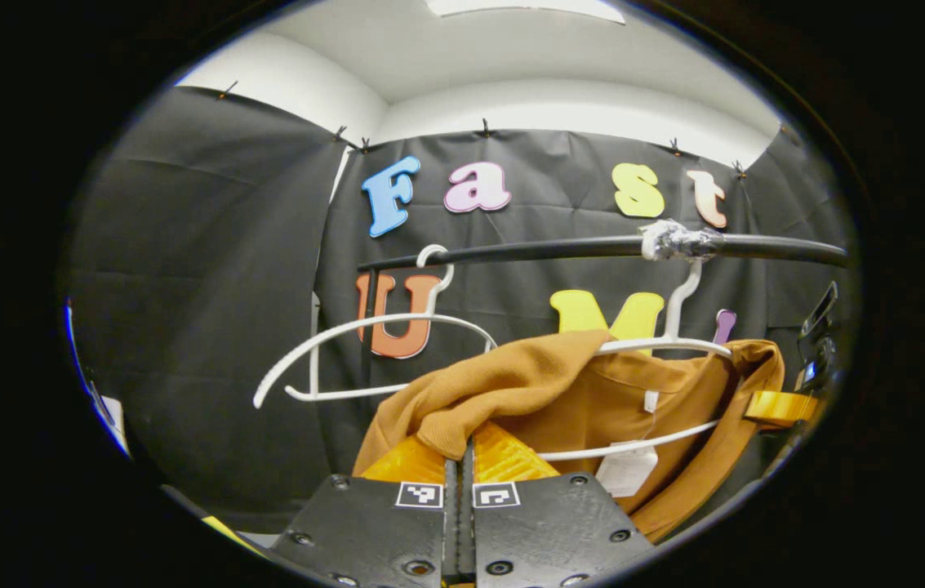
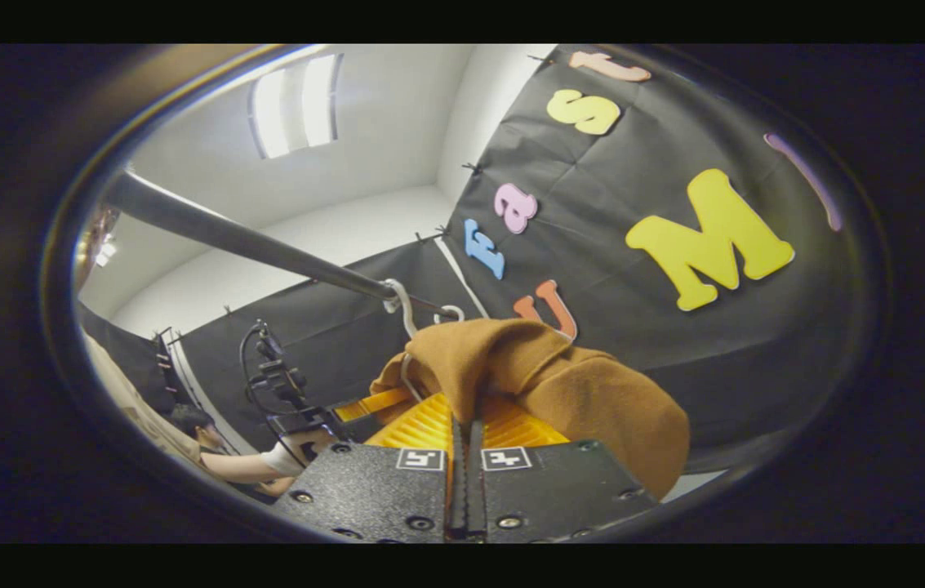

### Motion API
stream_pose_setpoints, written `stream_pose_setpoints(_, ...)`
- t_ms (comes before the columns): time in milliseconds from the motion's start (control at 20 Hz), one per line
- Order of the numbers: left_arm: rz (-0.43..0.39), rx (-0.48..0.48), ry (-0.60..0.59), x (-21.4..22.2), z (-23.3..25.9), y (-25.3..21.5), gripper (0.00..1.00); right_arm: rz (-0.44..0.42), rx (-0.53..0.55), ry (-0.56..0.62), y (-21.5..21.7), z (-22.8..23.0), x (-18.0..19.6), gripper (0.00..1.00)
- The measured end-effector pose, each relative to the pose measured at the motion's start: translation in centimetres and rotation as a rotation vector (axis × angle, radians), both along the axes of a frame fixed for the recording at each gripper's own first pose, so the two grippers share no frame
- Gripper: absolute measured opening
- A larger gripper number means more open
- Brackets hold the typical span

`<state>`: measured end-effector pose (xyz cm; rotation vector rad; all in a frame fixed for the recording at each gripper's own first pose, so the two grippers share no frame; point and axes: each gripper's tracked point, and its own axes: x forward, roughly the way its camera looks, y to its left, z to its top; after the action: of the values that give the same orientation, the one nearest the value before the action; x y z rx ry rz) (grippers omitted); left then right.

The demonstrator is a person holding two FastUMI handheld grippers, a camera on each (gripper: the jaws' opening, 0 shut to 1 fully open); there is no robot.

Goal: Grasp the clothes on the hanger with both hands and then place them into the laundry hamper below.

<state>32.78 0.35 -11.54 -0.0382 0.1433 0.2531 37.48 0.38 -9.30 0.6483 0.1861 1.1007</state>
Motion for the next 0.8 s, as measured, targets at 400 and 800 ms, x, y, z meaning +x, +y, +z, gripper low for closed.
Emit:
stream_pose_setpoints(400, -0.014, 0.01, -0.069, 0.9, 4.4, 2.4, 0.04, -0.043, 0.223, 0.045, -2.4, 4.0, 1.4, 0.03)
stream_pose_setpoints(800, -0.011, 0.057, -0.016, 1.2, 4.1, 3.5, 0.0, -0.26, 0.173, 0.0, -5.7, 4.5, 5.5, 0.03)
